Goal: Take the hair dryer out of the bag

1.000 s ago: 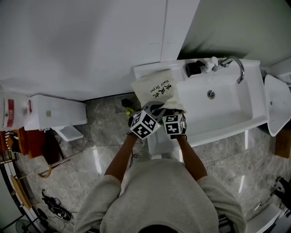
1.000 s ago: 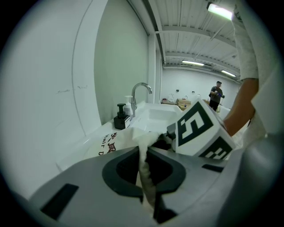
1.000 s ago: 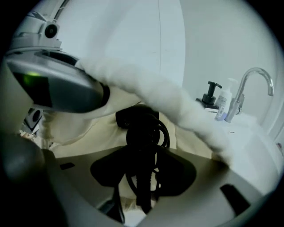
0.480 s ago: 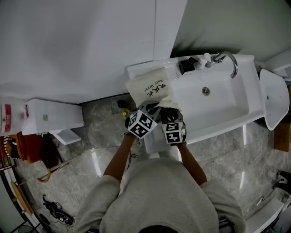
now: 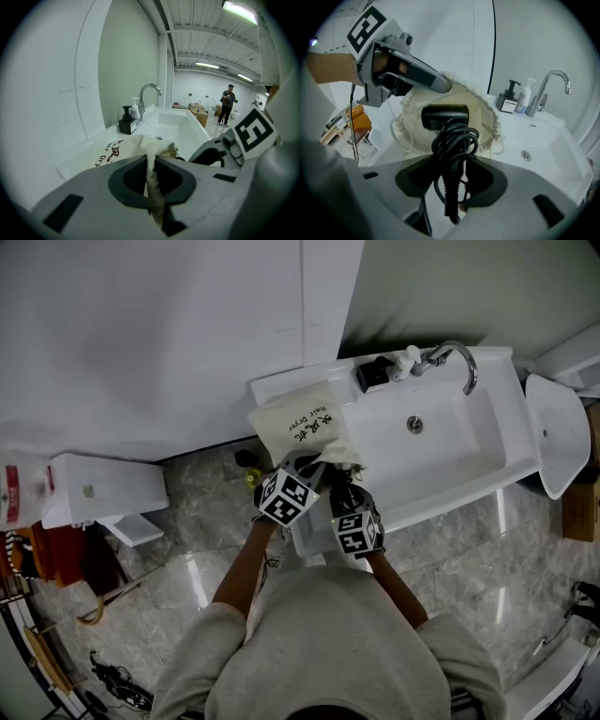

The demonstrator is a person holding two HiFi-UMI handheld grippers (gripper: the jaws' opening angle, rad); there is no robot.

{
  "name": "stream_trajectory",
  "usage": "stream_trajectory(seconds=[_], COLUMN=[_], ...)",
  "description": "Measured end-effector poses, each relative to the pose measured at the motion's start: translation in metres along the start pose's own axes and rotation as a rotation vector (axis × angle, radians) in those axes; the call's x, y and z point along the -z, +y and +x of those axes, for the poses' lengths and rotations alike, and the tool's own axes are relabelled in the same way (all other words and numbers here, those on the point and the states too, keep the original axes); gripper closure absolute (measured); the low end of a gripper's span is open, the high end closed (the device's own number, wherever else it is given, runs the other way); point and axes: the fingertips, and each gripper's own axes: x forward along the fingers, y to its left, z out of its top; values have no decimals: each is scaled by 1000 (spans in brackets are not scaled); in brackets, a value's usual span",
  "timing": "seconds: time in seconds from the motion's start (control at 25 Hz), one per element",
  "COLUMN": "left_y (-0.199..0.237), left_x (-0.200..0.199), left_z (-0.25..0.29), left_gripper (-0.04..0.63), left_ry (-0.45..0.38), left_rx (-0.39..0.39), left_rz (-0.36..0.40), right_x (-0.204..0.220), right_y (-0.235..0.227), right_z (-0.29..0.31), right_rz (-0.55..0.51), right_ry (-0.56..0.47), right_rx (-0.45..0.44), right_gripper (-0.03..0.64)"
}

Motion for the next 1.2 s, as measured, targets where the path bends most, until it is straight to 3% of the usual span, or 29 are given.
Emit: stream_trajectory(seconds=[0.4, 0.56, 0.72, 0.96, 1.2], left_y=[-3, -3, -2, -2, -3], left_x=[0, 2, 3, 2, 0], left_z=[-2, -4, -7, -8, -8], left_gripper=[577, 577, 577, 577, 577], left_ry=[-1, -2, -6, -7, -12], left_rx=[-3, -8, -12, -9, -7], left_rz=[0, -6, -10, -8, -10], right_x=[11, 11, 4, -30, -42], right_y=[3, 14, 10, 1, 1], right_z=[7, 6, -3, -14, 2], right_rz=[-24, -39, -35, -55, -66], right_ry=[-13, -18, -50, -107, -78], right_rx=[-28, -92, -63, -62, -101], right_gripper=[416, 312, 270, 272, 278])
